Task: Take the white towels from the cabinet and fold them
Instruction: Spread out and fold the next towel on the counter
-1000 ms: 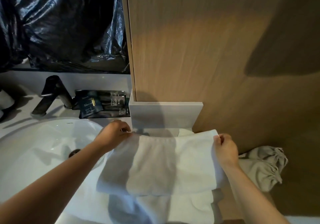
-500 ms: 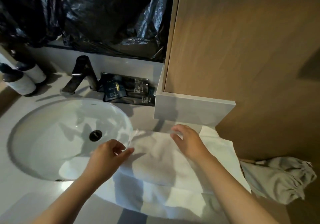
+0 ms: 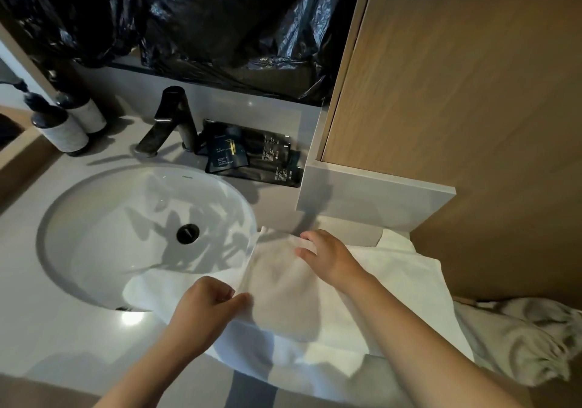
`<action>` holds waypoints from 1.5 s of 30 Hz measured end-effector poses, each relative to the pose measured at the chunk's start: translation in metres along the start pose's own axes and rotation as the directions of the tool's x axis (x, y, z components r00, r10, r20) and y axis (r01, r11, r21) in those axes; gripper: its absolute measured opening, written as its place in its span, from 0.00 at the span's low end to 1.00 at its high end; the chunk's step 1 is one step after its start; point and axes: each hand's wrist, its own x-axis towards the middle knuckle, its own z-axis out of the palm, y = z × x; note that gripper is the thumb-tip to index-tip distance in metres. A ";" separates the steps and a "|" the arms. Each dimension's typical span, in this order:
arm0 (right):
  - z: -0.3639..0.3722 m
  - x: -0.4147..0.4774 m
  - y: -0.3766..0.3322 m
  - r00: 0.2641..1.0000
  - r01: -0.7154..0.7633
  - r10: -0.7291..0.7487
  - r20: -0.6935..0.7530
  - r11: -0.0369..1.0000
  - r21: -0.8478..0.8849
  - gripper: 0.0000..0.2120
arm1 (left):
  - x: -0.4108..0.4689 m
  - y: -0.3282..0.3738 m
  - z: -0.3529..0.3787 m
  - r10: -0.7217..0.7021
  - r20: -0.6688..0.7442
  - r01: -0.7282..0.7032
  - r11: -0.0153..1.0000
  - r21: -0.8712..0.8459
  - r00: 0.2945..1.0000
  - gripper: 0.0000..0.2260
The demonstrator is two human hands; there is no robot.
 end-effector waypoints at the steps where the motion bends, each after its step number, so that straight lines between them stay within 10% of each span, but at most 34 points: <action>1: 0.001 0.001 0.000 1.000 -0.002 0.002 -0.007 1.000 -0.003 0.21 | 0.000 -0.001 0.000 -0.011 0.015 0.011 1.000 -0.003 1.000 0.24; 10: 0.000 0.016 -0.005 0.989 0.059 -0.045 -0.140 0.993 0.098 0.05 | 0.022 0.006 -0.013 -0.114 0.179 0.093 0.988 0.122 0.977 0.16; 23: 0.009 0.021 0.002 0.975 0.056 -0.044 -0.218 0.997 0.048 0.10 | 0.057 0.013 -0.012 -0.236 0.150 0.230 0.972 0.054 0.960 0.20; 29: -0.014 0.002 0.045 0.988 -0.076 0.047 -0.146 0.978 -0.195 0.17 | 0.084 0.021 0.008 -0.266 0.166 0.212 0.935 0.283 0.950 0.24; 36: -0.022 -0.008 0.058 0.983 -0.060 0.039 -0.178 0.991 -0.118 0.14 | 0.081 0.031 0.009 -0.115 0.073 0.115 0.993 0.004 0.991 0.20; 45: -0.036 -0.014 0.014 0.979 0.057 0.030 -0.203 0.911 0.409 0.17 | 0.059 0.068 -0.012 0.247 0.076 -0.236 0.963 -0.127 0.966 0.09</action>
